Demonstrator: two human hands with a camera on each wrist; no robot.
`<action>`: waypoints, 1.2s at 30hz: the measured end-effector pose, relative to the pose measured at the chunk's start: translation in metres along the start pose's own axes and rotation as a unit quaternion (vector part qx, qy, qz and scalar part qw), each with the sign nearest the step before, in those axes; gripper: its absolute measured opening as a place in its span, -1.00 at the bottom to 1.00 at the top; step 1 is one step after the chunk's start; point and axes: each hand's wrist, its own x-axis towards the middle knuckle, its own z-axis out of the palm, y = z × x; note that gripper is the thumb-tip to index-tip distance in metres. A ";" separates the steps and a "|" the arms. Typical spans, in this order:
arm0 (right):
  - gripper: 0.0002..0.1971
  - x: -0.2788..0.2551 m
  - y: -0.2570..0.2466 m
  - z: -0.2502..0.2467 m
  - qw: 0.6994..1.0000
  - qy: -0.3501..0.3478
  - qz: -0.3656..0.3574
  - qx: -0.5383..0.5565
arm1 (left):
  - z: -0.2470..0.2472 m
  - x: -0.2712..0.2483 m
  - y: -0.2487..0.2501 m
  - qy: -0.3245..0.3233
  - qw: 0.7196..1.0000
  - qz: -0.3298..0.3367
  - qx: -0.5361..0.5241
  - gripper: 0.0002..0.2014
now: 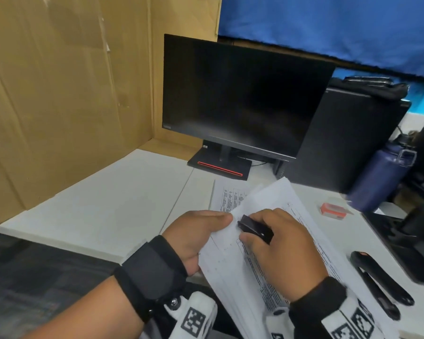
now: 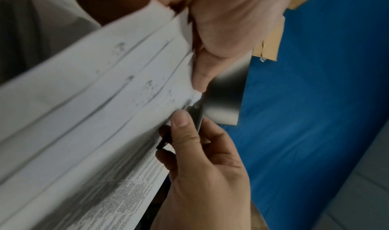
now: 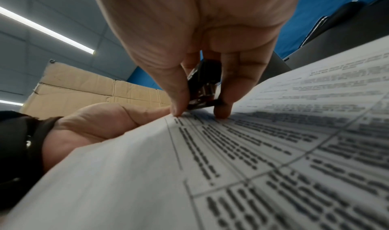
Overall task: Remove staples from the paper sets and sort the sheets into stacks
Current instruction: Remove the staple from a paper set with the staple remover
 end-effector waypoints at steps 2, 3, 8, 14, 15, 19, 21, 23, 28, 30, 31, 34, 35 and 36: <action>-0.81 -0.004 0.002 -0.001 1.000 0.020 0.003 0.016 | 0.005 -0.002 -0.001 0.015 0.999 0.017 0.022 -0.78; -0.80 -0.007 0.003 -0.001 0.999 0.033 0.003 0.026 | 0.008 -0.004 -0.001 0.019 0.999 0.024 0.033 -0.78; -0.74 -0.021 0.009 -0.005 0.996 0.074 -0.004 0.045 | 0.022 -0.014 -0.005 0.039 0.986 0.098 0.127 -0.88; -0.70 -0.038 0.013 -0.003 0.990 0.132 -0.034 -0.039 | 0.037 -0.020 -0.020 0.043 0.969 0.153 0.187 -0.83; -0.70 -0.039 0.015 -0.001 0.989 0.144 -0.026 -0.016 | 0.039 -0.021 -0.023 0.041 0.972 0.147 0.177 -0.83; -0.67 -0.035 0.021 0.004 0.980 0.157 0.017 0.125 | 0.037 -0.022 -0.022 0.018 0.985 0.113 0.130 -0.82; -0.71 -0.032 0.021 0.004 0.979 0.139 0.011 0.148 | 0.035 -0.022 -0.019 0.009 0.989 0.097 0.111 -0.83; -0.80 -0.032 0.020 0.007 0.984 0.113 -0.003 0.140 | 0.035 -0.021 -0.018 0.011 0.988 0.104 0.115 -0.83; -0.81 -0.035 0.019 0.025 0.989 0.121 -0.059 0.059 | 0.041 -0.021 -0.025 0.041 0.970 0.161 0.176 -0.80; -0.77 -0.032 0.019 0.029 0.988 0.134 -0.077 0.031 | 0.042 -0.019 -0.029 0.057 0.966 0.168 0.188 -0.79; -0.77 -0.030 0.019 0.030 0.987 0.135 -0.085 0.018 | 0.042 -0.018 -0.031 0.066 0.966 0.168 0.187 -0.79; -0.72 -0.025 0.020 0.033 0.989 0.121 -0.081 0.024 | 0.040 -0.014 -0.034 0.090 0.968 0.161 0.169 -0.77; -0.66 -0.023 0.021 0.034 0.991 0.111 -0.071 0.039 | 0.040 -0.014 -0.034 0.093 0.970 0.156 0.161 -0.77; -0.56 -0.020 0.021 0.035 0.992 0.095 -0.059 0.050 | 0.039 -0.013 -0.034 0.097 0.972 0.150 0.151 -0.78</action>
